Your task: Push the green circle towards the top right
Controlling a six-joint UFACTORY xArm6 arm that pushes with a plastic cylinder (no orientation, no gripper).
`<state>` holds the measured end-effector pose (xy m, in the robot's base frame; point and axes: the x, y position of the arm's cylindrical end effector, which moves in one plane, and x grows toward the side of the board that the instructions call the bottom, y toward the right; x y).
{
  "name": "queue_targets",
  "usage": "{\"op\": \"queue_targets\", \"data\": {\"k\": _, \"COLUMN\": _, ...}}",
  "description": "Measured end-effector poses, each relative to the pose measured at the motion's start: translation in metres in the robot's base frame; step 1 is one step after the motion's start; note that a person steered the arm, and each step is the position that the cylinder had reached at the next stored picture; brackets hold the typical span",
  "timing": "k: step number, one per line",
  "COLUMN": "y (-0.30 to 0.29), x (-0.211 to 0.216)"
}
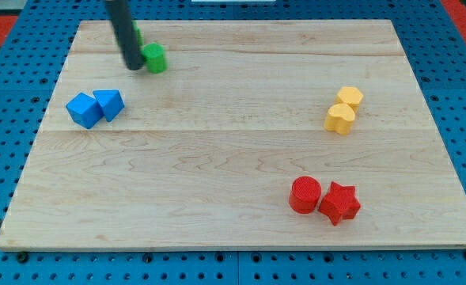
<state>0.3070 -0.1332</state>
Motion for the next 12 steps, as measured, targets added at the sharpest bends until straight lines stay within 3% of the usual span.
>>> {"op": "queue_targets", "data": {"k": 2, "y": 0.104, "x": -0.001}}
{"op": "queue_targets", "data": {"k": 8, "y": 0.095, "x": -0.033}}
{"op": "queue_targets", "data": {"k": 9, "y": 0.028, "x": -0.001}}
{"op": "queue_targets", "data": {"k": 10, "y": 0.008, "x": -0.031}}
{"op": "queue_targets", "data": {"k": 11, "y": 0.047, "x": -0.047}}
{"op": "queue_targets", "data": {"k": 12, "y": 0.138, "x": -0.047}}
